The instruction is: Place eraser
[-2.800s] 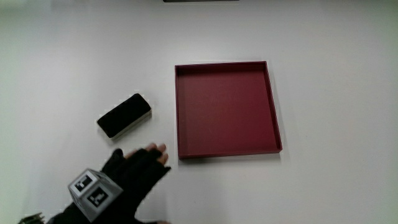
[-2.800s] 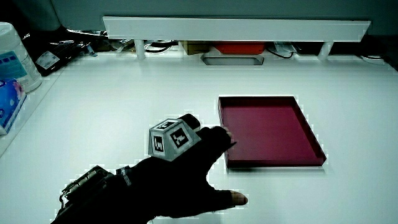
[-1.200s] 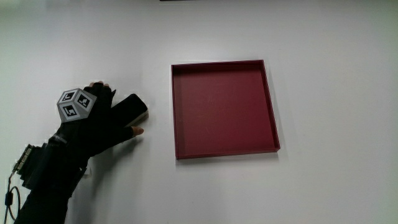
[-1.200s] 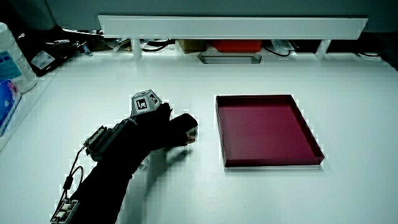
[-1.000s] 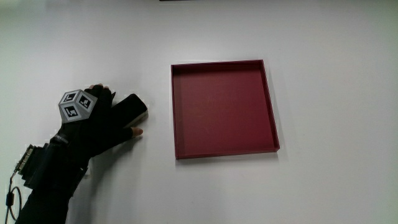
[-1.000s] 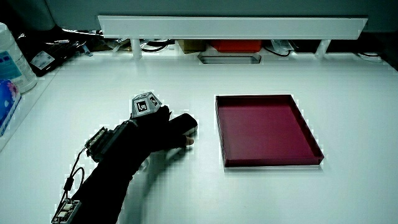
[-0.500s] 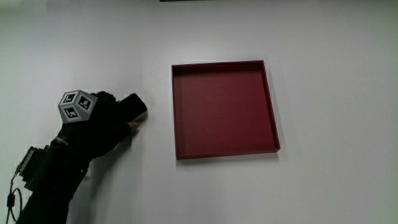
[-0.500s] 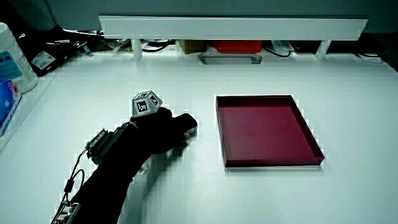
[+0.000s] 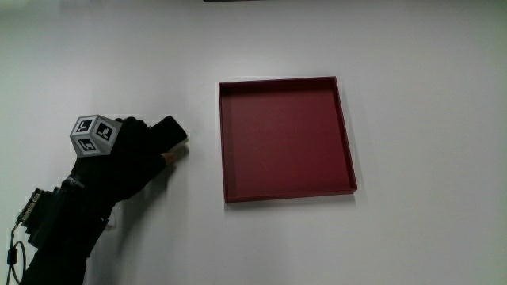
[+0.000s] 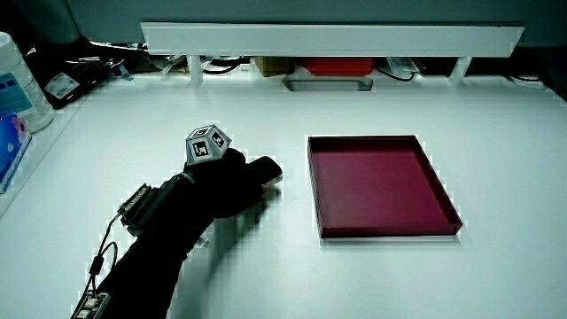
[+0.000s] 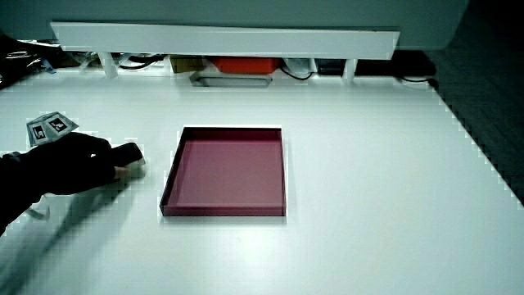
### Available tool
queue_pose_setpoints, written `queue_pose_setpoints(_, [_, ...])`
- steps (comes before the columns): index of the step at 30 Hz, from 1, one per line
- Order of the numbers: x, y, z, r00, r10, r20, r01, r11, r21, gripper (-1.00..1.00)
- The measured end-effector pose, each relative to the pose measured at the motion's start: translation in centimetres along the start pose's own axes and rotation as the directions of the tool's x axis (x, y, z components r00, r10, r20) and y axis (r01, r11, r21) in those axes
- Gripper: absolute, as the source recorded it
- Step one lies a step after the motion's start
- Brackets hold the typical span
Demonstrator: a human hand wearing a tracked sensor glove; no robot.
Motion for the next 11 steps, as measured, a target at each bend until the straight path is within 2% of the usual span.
queue_pose_setpoints(4, [2.4,-0.4,0.8,0.997,-0.071,-0.008,0.072,0.9974,0.013,-1.00])
queue_pose_setpoints(5, [2.8,-0.3,0.8,0.997,-0.081,0.015,0.080,0.9966,0.017,-1.00])
queue_pose_setpoints(6, [3.6,-0.5,1.2,0.995,-0.096,-0.010,0.096,0.9949,0.032,-1.00])
queue_pose_setpoints(7, [4.1,-0.3,1.2,0.992,-0.125,-0.008,0.125,0.9916,0.034,-1.00])
queue_pose_setpoints(8, [4.4,-0.1,1.1,0.991,-0.129,0.034,0.128,0.9914,0.027,-1.00])
queue_pose_setpoints(9, [5.1,-0.1,1.3,0.993,-0.117,0.031,0.116,0.9928,0.031,-1.00])
queue_pose_setpoints(10, [5.6,0.0,1.3,0.992,-0.115,0.054,0.115,0.9933,0.016,-1.00])
queue_pose_setpoints(11, [6.2,0.1,1.5,0.988,-0.151,0.011,0.151,0.9878,0.039,-1.00])
